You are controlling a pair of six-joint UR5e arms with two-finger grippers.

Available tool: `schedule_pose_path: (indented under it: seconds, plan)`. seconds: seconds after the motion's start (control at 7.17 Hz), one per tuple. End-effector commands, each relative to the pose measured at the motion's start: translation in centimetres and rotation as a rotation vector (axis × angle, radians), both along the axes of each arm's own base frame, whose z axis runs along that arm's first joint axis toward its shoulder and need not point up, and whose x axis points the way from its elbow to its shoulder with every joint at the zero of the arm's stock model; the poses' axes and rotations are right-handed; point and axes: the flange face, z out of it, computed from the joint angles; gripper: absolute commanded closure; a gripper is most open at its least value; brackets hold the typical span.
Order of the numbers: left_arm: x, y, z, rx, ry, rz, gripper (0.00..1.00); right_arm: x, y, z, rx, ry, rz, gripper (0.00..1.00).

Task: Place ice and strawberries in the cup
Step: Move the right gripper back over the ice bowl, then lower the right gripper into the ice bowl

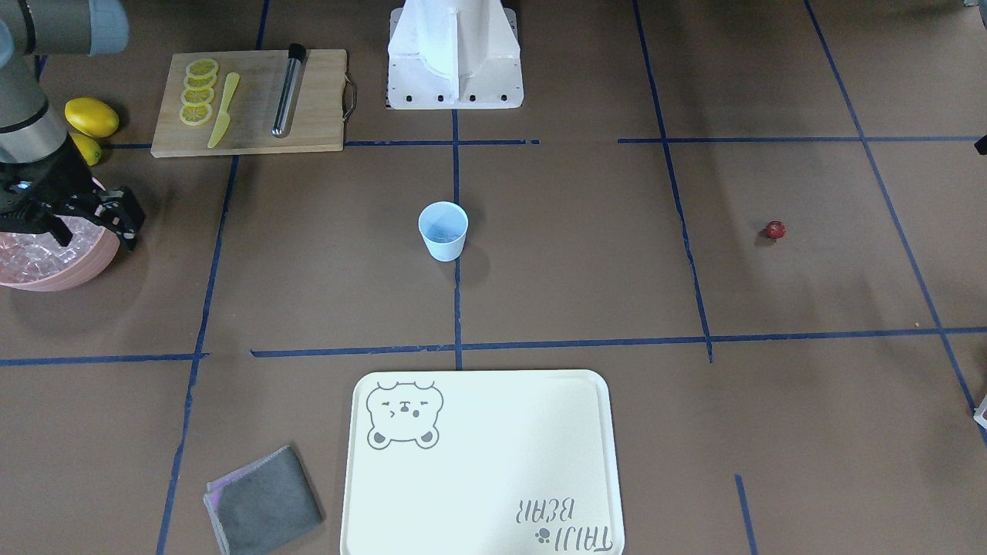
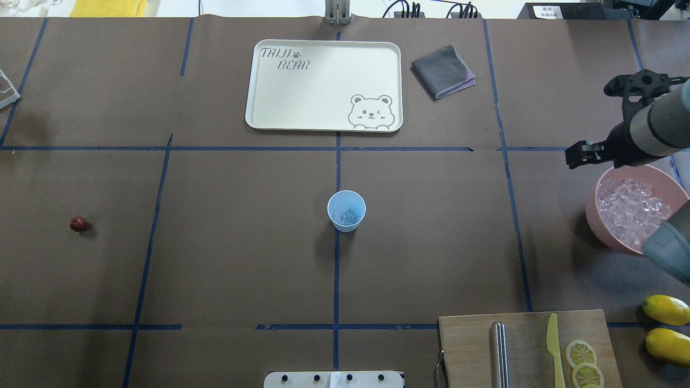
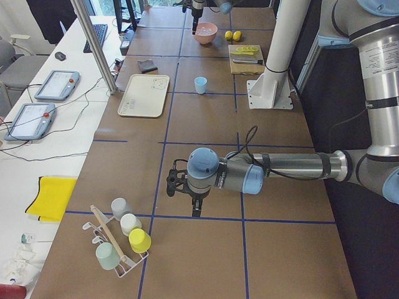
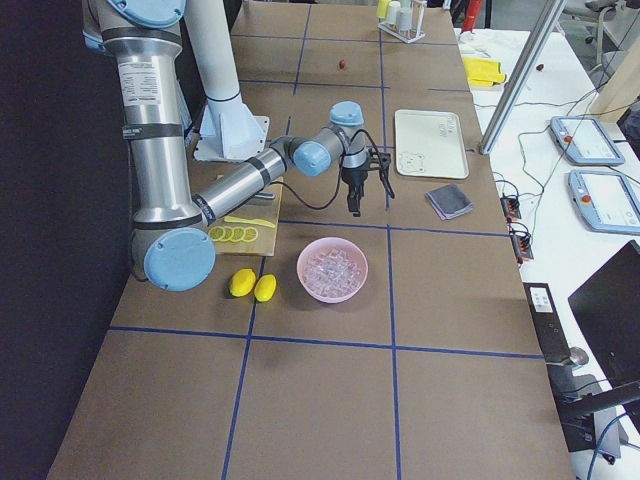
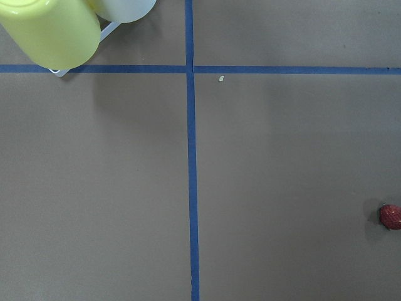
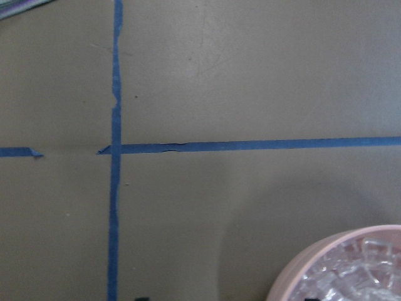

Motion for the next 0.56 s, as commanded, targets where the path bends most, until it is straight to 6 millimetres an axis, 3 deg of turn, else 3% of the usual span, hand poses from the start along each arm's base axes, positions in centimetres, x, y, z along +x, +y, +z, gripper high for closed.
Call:
schedule_pose_path:
  seconds: [0.0,0.42]
  plan:
    - [0.0,0.1,0.0,0.006,0.000,-0.002,0.00,4.1,1.5,4.9,0.070,0.101,-0.172,0.13]
    - [0.0,-0.1,-0.2,0.014,0.001,-0.001,0.00,4.9,3.8,9.5,0.115,0.047,-0.251,0.08]
